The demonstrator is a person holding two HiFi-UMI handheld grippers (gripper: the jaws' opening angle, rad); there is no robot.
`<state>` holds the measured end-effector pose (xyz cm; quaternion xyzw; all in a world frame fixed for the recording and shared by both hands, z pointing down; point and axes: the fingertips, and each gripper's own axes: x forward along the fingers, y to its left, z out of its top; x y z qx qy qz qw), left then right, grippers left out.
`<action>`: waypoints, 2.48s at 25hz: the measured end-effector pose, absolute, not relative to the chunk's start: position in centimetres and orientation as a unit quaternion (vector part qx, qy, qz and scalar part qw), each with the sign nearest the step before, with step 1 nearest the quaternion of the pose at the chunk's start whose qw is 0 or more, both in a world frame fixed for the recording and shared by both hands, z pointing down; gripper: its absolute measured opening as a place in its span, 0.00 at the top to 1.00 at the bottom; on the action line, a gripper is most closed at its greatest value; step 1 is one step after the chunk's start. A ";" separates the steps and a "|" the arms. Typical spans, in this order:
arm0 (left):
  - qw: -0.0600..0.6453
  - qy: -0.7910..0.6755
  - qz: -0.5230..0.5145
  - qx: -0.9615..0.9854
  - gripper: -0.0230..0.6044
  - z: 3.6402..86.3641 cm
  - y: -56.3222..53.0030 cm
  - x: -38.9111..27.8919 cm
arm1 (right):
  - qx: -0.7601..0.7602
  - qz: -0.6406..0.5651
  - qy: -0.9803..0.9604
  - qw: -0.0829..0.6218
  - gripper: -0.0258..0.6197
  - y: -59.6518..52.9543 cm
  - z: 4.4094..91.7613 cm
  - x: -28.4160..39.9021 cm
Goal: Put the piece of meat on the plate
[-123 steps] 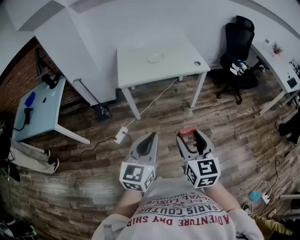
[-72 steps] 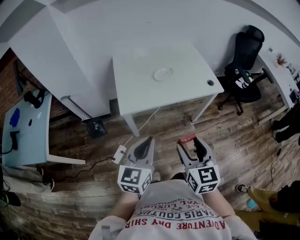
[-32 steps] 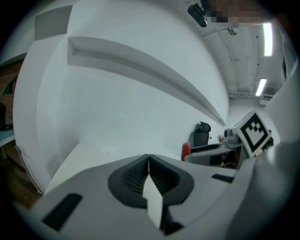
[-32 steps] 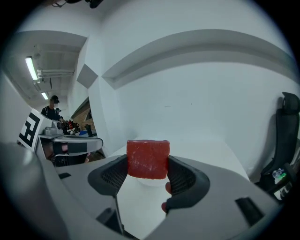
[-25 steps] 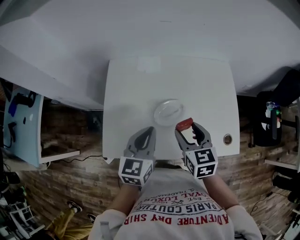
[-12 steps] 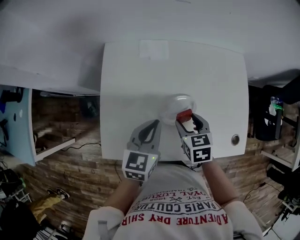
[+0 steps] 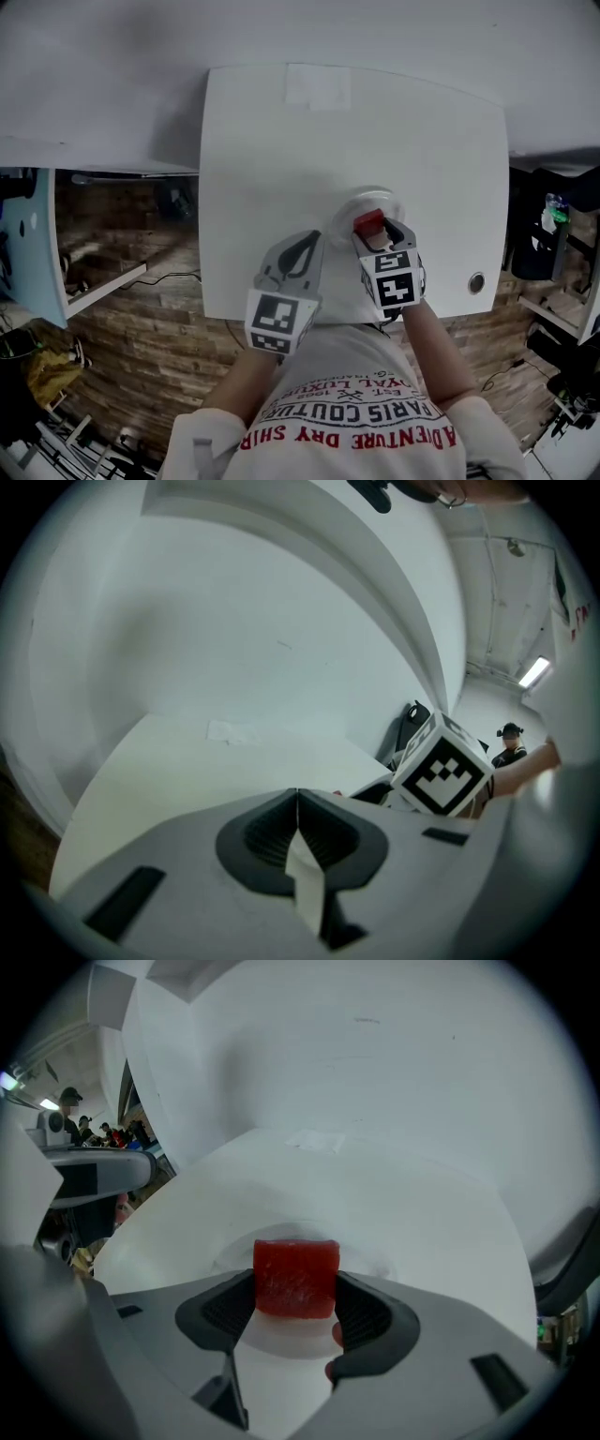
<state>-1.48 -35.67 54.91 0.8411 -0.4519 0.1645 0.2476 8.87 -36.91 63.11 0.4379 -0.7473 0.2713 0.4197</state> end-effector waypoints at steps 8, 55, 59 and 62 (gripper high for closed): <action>0.259 -0.456 0.172 0.834 0.95 55.3 -36.4 -2.1 | 0.418 0.281 -0.742 0.442 0.54 -37.7 63.6 8.4; 0.074 -0.478 0.067 0.873 0.95 36.8 -34.0 3.4 | 0.527 0.052 -0.843 0.099 0.94 -33.7 36.8 12.5; 0.067 -0.480 0.063 0.872 0.95 36.2 -33.4 3.4 | 0.528 0.039 -0.844 0.083 0.94 -32.9 35.8 12.5; 0.066 -0.481 0.063 0.872 0.95 36.1 -33.0 3.3 | 0.528 0.041 -0.845 0.077 0.94 -32.5 35.7 12.5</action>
